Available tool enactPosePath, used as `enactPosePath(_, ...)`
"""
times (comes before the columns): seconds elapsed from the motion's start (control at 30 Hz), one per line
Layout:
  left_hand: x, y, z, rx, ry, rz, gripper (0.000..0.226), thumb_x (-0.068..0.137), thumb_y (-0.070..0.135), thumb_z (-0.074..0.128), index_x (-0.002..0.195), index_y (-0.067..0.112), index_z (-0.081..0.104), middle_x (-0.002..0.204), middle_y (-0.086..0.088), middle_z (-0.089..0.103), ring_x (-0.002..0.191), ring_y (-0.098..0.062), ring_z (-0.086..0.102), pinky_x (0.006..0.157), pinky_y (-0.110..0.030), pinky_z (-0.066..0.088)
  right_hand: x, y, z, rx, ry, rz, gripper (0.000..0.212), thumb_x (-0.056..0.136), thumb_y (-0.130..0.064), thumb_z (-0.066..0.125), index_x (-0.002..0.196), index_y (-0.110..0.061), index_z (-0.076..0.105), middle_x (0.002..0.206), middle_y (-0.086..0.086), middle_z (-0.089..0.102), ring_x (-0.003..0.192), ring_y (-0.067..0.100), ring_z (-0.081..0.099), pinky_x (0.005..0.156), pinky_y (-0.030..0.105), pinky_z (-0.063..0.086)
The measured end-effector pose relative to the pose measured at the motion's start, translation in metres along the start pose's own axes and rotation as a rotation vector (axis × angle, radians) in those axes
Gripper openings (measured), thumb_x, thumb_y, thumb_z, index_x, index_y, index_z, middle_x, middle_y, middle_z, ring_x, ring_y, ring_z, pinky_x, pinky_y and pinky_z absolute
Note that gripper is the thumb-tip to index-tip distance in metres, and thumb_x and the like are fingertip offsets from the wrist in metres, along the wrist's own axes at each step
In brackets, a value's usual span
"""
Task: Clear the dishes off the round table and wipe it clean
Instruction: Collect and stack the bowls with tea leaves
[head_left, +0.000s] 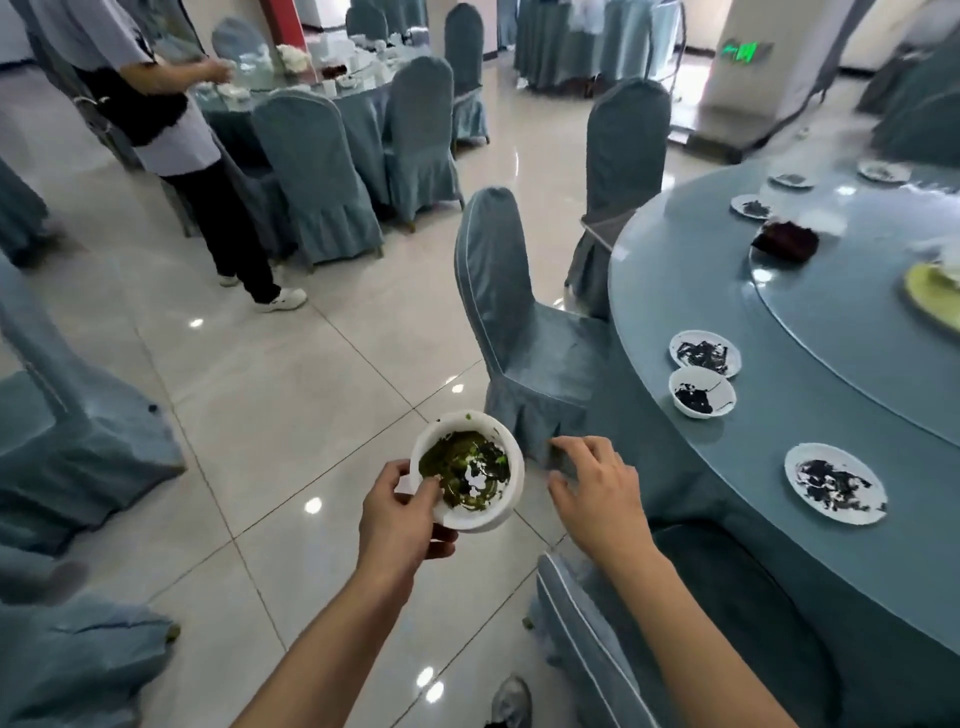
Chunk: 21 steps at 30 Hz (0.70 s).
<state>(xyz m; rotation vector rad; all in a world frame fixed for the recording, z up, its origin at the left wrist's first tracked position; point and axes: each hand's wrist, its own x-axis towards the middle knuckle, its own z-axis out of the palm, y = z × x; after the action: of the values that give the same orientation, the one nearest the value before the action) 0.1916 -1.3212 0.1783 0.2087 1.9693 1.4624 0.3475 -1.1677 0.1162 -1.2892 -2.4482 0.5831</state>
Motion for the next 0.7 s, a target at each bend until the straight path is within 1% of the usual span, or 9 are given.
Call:
enactPosePath(0.1, 0.038, 0.015, 0.017, 0.038, -0.074, -0.002, 0.017, 0.097, 0.015, 0.059, 0.111, 0.024, 0.062, 0.096, -0.021, 0.069, 0.055, -0.025, 0.066, 0.051, -0.031, 0.054, 0.029, 0.010, 0.002, -0.002, 0.044, 0.090, 0.036, 0.092, -0.030, 0.060, 0.127, -0.028, 0.057, 0.120, -0.001, 0.054, 0.100, 0.023, 0.057, 0.090, 0.041, 0.042)
enactPosePath(0.23, 0.080, 0.034, 0.044, 0.068, -0.173, -0.022, 0.020, 0.097, 0.015, 0.060, 0.114, 0.025, 0.061, 0.097, -0.020, 0.070, 0.056, -0.026, 0.066, 0.051, -0.031, 0.055, 0.053, 0.020, -0.003, -0.007, 0.082, 0.195, 0.035, 0.093, -0.030, 0.060, 0.128, -0.027, 0.057, 0.120, -0.001, 0.054, 0.100, 0.023, 0.056, 0.092, 0.042, 0.042)
enactPosePath(0.33, 0.113, 0.048, 0.069, 0.106, -0.266, -0.018, 0.017, 0.097, 0.014, 0.060, 0.108, 0.026, 0.062, 0.096, -0.020, 0.070, 0.056, -0.027, 0.065, 0.051, -0.031, 0.054, 0.070, 0.032, -0.003, -0.021, 0.108, 0.281, 0.036, 0.094, -0.030, 0.059, 0.130, -0.027, 0.056, 0.122, -0.001, 0.053, 0.103, 0.022, 0.056, 0.095, 0.042, 0.040)
enactPosePath(0.43, 0.150, 0.062, 0.093, 0.165, -0.361, -0.006, 0.018, 0.098, 0.014, 0.058, 0.112, 0.025, 0.062, 0.095, -0.019, 0.070, 0.056, -0.027, 0.066, 0.051, -0.031, 0.054, 0.090, 0.044, 0.000, -0.034, 0.134, 0.391, 0.037, 0.095, -0.032, 0.058, 0.131, -0.028, 0.055, 0.124, -0.002, 0.053, 0.108, 0.020, 0.055, 0.098, 0.041, 0.040)
enactPosePath(0.57, 0.202, 0.086, 0.118, 0.241, -0.484, 0.031, 0.020, 0.101, 0.015, 0.057, 0.119, 0.024, 0.059, 0.098, -0.016, 0.071, 0.061, -0.029, 0.068, 0.051, -0.032, 0.056, 0.122, 0.049, 0.006, -0.014, 0.210, 0.513, 0.037, 0.093, -0.032, 0.059, 0.130, -0.027, 0.057, 0.122, -0.002, 0.054, 0.108, 0.021, 0.057, 0.097, 0.043, 0.043)
enactPosePath(0.7, 0.249, 0.105, 0.143, 0.311, -0.594, 0.068, 0.019, 0.101, 0.015, 0.057, 0.117, 0.023, 0.059, 0.095, -0.016, 0.070, 0.059, -0.030, 0.067, 0.050, -0.032, 0.055, 0.153, 0.046, 0.016, 0.010, 0.258, 0.644, 0.037, 0.094, -0.032, 0.057, 0.131, -0.029, 0.056, 0.123, -0.004, 0.053, 0.112, 0.020, 0.055, 0.099, 0.043, 0.041)
